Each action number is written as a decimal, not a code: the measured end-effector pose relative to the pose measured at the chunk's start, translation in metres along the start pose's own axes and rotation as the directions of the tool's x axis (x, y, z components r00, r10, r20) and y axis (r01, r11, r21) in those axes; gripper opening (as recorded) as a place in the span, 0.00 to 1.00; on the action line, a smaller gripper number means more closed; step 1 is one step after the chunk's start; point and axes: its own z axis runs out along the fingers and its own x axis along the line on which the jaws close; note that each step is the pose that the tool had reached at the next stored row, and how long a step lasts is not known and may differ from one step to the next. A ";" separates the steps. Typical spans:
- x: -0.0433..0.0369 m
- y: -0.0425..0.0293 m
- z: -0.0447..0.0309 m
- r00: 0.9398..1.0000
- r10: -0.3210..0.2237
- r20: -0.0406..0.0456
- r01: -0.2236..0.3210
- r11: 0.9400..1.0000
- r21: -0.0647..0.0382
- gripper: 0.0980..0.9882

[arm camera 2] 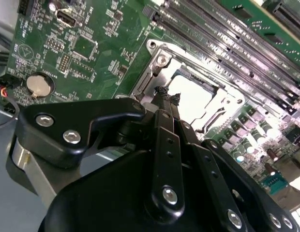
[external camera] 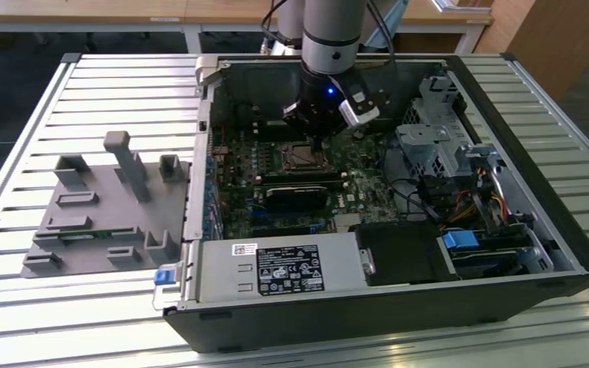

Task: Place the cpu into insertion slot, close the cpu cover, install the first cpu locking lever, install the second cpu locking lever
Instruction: 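Install the second cpu locking lever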

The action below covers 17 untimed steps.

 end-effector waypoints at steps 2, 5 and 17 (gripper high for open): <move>0.0000 0.0000 -0.0027 1.000 0.000 0.000 0.000 1.000 -0.003 0.03; -0.0002 0.0002 -0.0164 1.000 0.000 0.000 0.000 1.000 -0.004 0.03; 0.0004 -0.0140 -0.0235 1.000 0.000 0.000 0.000 0.999 -0.043 0.03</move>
